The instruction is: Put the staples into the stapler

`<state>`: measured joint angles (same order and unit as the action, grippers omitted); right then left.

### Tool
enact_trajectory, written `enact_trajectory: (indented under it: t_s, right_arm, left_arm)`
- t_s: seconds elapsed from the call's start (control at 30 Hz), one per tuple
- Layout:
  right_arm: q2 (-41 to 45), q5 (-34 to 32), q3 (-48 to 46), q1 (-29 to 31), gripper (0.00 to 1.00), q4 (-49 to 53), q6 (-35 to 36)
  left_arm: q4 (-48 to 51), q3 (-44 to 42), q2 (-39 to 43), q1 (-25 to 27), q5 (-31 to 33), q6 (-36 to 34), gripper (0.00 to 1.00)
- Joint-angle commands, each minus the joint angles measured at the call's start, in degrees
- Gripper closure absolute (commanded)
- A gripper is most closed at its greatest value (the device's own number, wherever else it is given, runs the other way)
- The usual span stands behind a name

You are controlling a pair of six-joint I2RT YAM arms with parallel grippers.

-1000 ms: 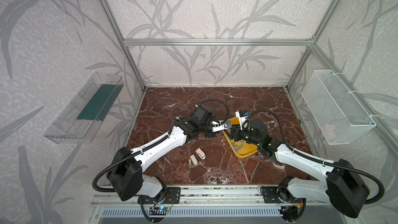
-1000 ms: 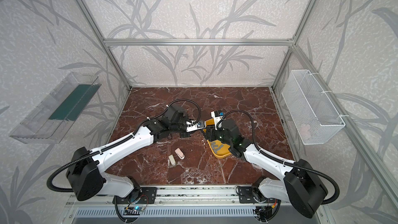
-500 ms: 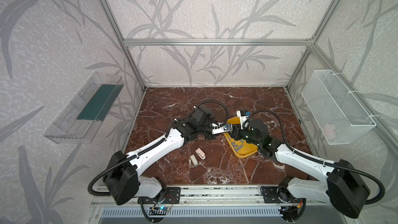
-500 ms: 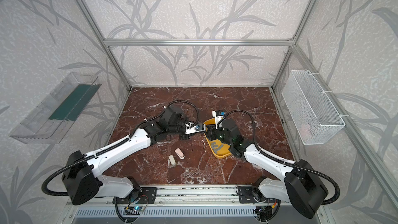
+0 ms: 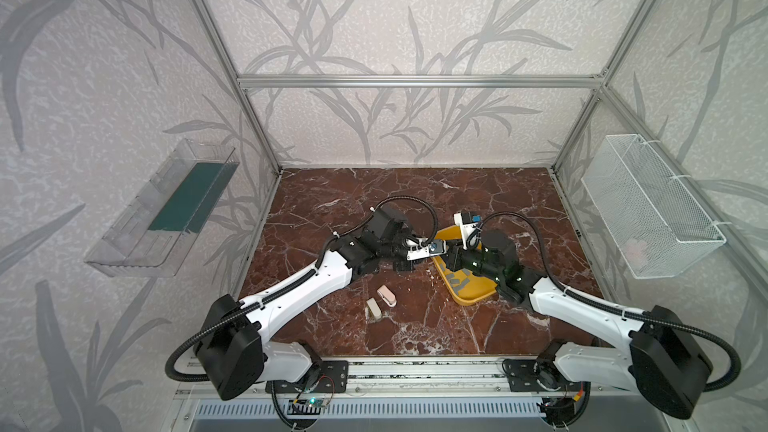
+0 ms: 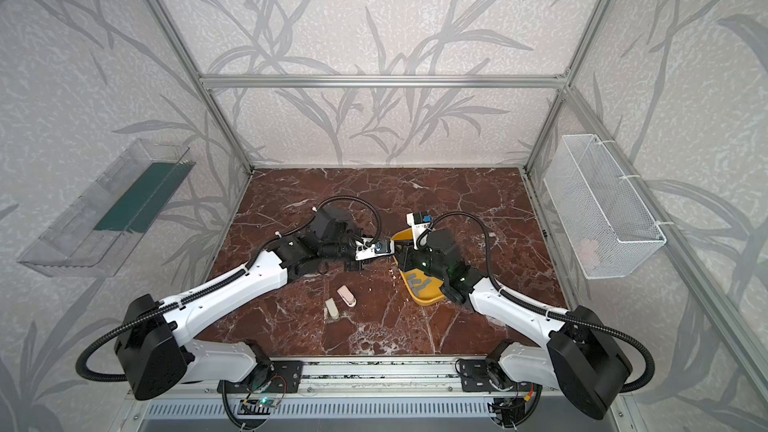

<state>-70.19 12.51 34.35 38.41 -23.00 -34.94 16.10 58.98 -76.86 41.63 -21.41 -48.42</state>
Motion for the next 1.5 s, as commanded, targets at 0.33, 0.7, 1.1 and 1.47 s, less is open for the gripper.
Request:
enact_trajectory:
  t_s: [0.33, 0.7, 1.1, 1.47]
  right_arm:
    - [-8.59, 6.65, -3.25, -7.75, 1.0, -9.58, -7.52]
    - [-3.38, 3.95, 0.24, -7.71, 0.61, 1.36, -2.78]
    - [11.29, -0.98, 0.46, -7.57, 0.25, 7.39, 6.59]
    - [17.62, 3.27, -12.11, -6.47, 0.24, -17.89, 14.97]
  left_arm:
    - [-2.57, 1.16, 7.77, -4.47, -14.44, 0.4, 1.0]
    - [-0.88, 1.14, 7.55, -6.27, -17.23, -0.92, 1.0]
    - [7.27, 5.04, 1.43, -5.21, -12.62, -4.2, 1.0]
    - [13.8, 7.55, -1.1, -4.64, -16.16, -6.75, 1.0]
